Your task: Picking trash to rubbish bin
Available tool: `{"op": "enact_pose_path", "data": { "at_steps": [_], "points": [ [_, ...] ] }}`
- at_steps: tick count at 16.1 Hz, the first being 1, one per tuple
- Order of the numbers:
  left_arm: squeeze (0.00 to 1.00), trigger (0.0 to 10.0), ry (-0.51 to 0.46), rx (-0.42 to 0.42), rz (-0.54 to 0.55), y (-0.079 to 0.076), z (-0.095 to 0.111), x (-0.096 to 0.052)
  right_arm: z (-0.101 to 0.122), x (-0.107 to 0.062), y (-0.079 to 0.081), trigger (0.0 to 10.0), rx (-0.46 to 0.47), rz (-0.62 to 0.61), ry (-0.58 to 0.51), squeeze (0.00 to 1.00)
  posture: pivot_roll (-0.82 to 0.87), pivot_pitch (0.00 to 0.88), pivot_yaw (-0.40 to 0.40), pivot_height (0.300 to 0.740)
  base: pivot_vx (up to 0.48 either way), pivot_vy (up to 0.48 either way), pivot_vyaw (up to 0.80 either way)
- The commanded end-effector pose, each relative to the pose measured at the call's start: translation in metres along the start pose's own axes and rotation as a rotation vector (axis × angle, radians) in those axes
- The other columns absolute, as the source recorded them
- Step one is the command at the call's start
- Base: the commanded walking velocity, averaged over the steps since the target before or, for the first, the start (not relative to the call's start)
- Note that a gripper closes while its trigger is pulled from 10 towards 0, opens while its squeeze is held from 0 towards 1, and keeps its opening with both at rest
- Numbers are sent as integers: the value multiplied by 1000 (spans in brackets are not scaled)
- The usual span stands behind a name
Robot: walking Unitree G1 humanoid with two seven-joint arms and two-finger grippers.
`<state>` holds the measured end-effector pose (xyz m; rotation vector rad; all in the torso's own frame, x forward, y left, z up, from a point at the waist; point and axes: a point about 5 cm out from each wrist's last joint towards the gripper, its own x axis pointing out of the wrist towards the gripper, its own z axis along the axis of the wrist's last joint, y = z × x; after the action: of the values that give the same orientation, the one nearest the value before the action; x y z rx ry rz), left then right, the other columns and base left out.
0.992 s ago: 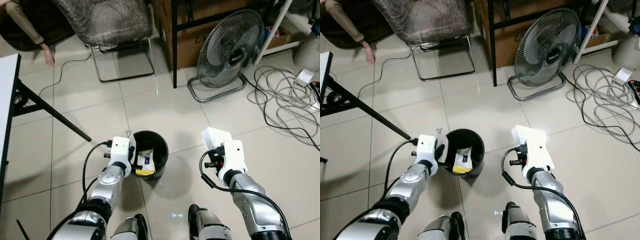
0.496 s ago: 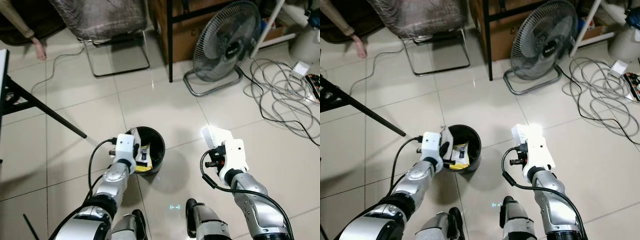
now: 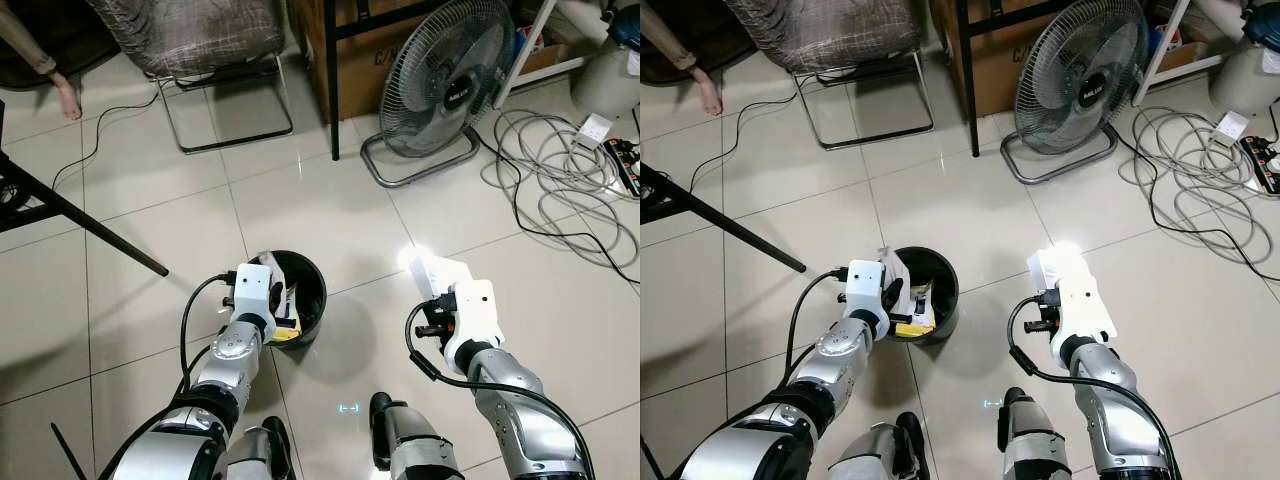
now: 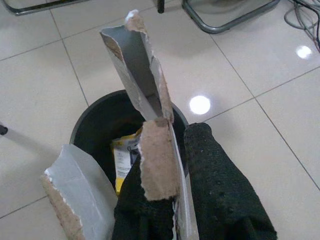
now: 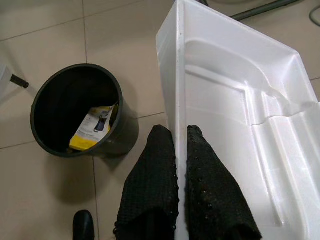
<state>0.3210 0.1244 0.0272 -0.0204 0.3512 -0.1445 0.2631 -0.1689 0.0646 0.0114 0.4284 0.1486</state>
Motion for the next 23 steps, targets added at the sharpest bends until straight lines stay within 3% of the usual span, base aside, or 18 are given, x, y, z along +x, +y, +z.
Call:
{"op": "enact_pose_path", "data": {
  "at_steps": [1, 23],
  "points": [
    [1000, 10000, 27, -5, 27, 5, -8, -3, -6, -3, 0, 10000, 15, 0, 21, 0, -317, 332, 93, 740, 0, 0, 0],
    [1000, 10000, 56, -20, 26, 5, -16, -6, -7, -4, 2, 10000, 12, 4, 29, 0, -315, 341, 94, 740, 0, 0, 0]
  ]
}}
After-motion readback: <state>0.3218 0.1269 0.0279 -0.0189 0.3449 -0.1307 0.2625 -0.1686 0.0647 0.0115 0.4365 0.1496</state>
